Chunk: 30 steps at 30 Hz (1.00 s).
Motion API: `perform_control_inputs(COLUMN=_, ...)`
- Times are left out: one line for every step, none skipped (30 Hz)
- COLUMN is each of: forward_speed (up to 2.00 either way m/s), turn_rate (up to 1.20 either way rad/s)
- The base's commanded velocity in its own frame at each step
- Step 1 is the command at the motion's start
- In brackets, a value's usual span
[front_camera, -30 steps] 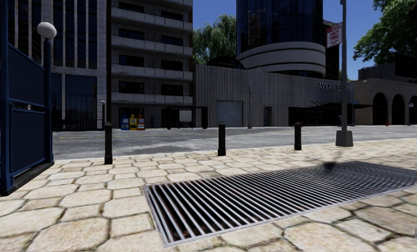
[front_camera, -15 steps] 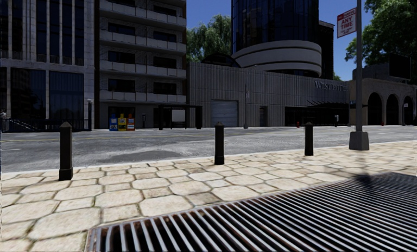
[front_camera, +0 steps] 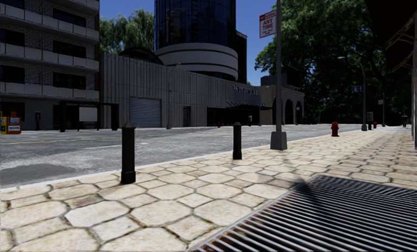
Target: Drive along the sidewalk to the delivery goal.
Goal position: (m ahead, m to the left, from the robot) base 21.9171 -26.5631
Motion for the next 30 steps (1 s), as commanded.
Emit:
perform_control_inputs(forward_speed=2.0, turn_rate=-0.85)
perform_control_inputs(forward_speed=2.0, turn_rate=-0.81)
perform_control_inputs(forward_speed=2.0, turn_rate=-0.69)
perform_control_inputs(forward_speed=2.0, turn_rate=-0.48)
perform_control_inputs(forward_speed=2.0, turn_rate=-0.04)
perform_control_inputs(forward_speed=2.0, turn_rate=0.0)
perform_control_inputs(forward_speed=2.0, turn_rate=0.0)
perform_control_inputs(forward_speed=2.0, turn_rate=0.0)
perform_control_inputs(forward_speed=2.0, turn_rate=0.0)
perform_control_inputs(forward_speed=2.0, turn_rate=0.0)
perform_control_inputs(forward_speed=2.0, turn_rate=0.0)
perform_control_inputs(forward_speed=2.0, turn_rate=0.0)
perform_control_inputs(forward_speed=2.0, turn_rate=0.0)
perform_control_inputs(forward_speed=2.0, turn_rate=0.0)
perform_control_inputs(forward_speed=2.0, turn_rate=0.0)
perform_control_inputs(forward_speed=2.0, turn_rate=0.0)
perform_control_inputs(forward_speed=2.0, turn_rate=0.0)
perform_control_inputs(forward_speed=2.0, turn_rate=0.0)
perform_control_inputs(forward_speed=2.0, turn_rate=0.0)
perform_control_inputs(forward_speed=2.0, turn_rate=-0.45)
perform_control_inputs(forward_speed=2.0, turn_rate=-0.7)
perform_control_inputs(forward_speed=2.0, turn_rate=-1.02)
perform_control_inputs(forward_speed=2.0, turn_rate=-1.06)
perform_control_inputs(forward_speed=2.0, turn_rate=-1.07)
perform_control_inputs(forward_speed=2.0, turn_rate=-1.07)
perform_control_inputs(forward_speed=2.0, turn_rate=-1.07)
perform_control_inputs(forward_speed=2.0, turn_rate=-1.07)
perform_control_inputs(forward_speed=2.0, turn_rate=-1.07)
perform_control_inputs(forward_speed=2.0, turn_rate=-1.08)
perform_control_inputs(forward_speed=2.0, turn_rate=-1.08)
